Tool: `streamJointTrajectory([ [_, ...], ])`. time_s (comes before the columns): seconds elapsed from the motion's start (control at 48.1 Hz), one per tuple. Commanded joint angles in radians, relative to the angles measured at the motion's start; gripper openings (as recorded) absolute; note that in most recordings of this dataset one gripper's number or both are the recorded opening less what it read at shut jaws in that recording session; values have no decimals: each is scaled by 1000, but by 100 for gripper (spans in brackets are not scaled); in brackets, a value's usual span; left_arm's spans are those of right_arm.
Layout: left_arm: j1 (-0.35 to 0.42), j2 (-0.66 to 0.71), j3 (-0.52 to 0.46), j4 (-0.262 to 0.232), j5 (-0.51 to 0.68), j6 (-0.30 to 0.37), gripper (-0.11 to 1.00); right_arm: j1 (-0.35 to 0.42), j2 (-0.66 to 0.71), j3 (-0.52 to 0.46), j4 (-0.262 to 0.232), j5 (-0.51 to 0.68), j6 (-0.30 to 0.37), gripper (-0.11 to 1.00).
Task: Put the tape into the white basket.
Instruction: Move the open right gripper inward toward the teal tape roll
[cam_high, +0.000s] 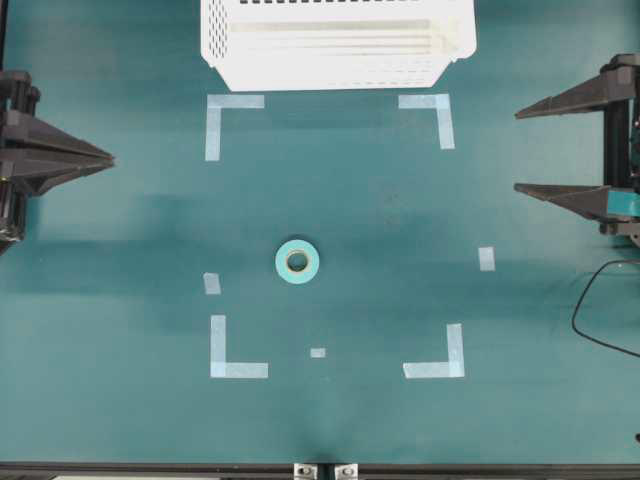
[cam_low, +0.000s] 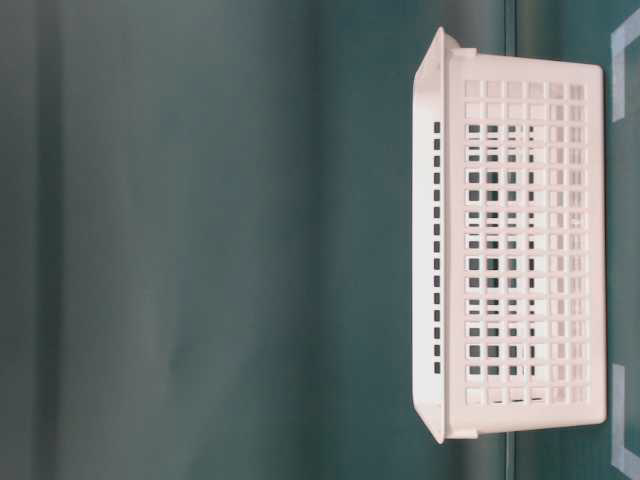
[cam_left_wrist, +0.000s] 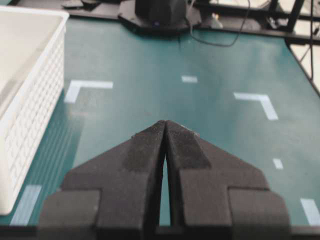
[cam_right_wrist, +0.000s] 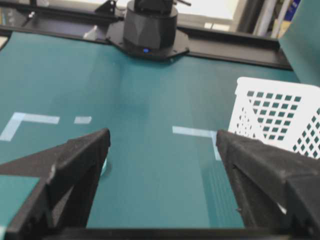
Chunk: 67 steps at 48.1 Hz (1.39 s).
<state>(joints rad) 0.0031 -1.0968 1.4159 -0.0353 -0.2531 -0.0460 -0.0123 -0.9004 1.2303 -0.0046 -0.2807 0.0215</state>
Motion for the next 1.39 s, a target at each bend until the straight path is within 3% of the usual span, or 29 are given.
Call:
streamJointTrajectory([
  [0.0, -2, -14, 11, 3, 25, 0, -11, -2, 28, -34, 0, -3, 2, 96],
  [0.291, -2, -94, 37, 5, 150, 3, -11, -2, 166, -97, 0, 23, 35, 96],
  [0.727, 3, -173, 118, 5, 166, 3, -11, 0, 288, -183, 0, 106, 55, 96],
  [1.101, 14, -175, 124, 6, 181, 2, -11, 6, 350, -213, 0, 106, 57, 96],
  [1.371, 38, -206, 141, 6, 196, -6, -11, 8, 420, -259, -2, 141, 94, 96],
])
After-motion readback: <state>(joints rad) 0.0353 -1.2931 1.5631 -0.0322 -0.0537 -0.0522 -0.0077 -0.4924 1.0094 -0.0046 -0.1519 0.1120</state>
